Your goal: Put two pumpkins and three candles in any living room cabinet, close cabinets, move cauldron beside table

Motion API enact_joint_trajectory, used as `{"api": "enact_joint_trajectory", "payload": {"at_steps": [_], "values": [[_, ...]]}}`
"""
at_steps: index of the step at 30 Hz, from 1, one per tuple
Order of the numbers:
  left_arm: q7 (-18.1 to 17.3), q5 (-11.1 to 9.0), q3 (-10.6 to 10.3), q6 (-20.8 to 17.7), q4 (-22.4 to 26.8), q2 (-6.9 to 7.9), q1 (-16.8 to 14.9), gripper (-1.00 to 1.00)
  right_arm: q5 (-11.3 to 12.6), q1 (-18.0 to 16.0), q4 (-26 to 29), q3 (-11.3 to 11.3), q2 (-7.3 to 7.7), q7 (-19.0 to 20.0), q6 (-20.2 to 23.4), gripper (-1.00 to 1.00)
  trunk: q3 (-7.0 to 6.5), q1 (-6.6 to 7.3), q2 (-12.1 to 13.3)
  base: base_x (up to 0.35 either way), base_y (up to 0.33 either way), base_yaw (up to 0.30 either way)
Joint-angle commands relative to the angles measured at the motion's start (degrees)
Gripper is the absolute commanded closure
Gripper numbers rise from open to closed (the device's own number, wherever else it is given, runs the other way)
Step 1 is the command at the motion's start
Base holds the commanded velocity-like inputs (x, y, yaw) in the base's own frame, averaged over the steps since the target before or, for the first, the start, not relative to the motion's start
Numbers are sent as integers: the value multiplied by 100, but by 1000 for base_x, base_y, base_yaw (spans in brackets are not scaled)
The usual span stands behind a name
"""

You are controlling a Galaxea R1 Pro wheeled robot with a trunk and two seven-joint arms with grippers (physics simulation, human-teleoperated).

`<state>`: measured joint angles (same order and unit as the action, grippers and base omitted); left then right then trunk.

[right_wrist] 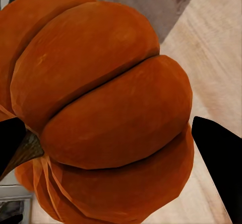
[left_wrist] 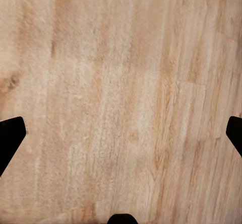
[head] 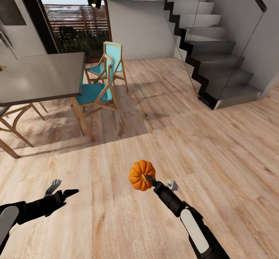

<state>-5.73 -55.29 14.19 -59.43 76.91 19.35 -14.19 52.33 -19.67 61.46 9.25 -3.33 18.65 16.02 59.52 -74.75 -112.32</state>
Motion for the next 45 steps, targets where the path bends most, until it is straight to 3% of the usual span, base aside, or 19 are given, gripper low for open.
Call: {"api": "enact_joint_trajectory", "payload": {"at_steps": [1,19,22,24,28,37,40,43,45], "values": [[-59,60,7,-25,-1,-1,-5,-100,58,-1,-6,-5,-1,6,21,100,-4,1,-2,0,0,206],[-68,61,18,-25,-1,-1,-5,-100,54,-1,-20,-2,-1,7,-3,100,-135,1,-2,0,0,206],[-72,62,21,-25,-1,-1,-5,-100,-86,-4,-20,87,-1,2,-11,100,-156,1,-2,0,0,206],[-76,62,114,-25,-1,-3,-5,-100,-227,-9,-24,215,-1,-5,-30,100,-171,1,-2,0,0,206],[-82,40,355,-25,-1,-9,-5,-100,-276,-8,-21,265,-1,-10,-71,100,-200,1,-2,0,0,206],[-94,42,408,-21,-1,-10,-5,-100,-285,-13,-20,279,-7,-29,-77,100,-266,1,-2,0,0,206],[-94,44,405,-18,-1,-10,-5,-100,-286,-48,-14,287,-45,-336,-23,100,-287,1,-2,0,0,206],[-95,50,399,-17,-1,-10,-5,-100,-272,-76,97,317,-106,-1332,89,100,-309,1,-2,0,0,206],[-95,52,395,-16,-1,-14,-5,-100,-264,-80,252,335,-139,-1794,341,100,-324,1,-2,0,0,206]]}}
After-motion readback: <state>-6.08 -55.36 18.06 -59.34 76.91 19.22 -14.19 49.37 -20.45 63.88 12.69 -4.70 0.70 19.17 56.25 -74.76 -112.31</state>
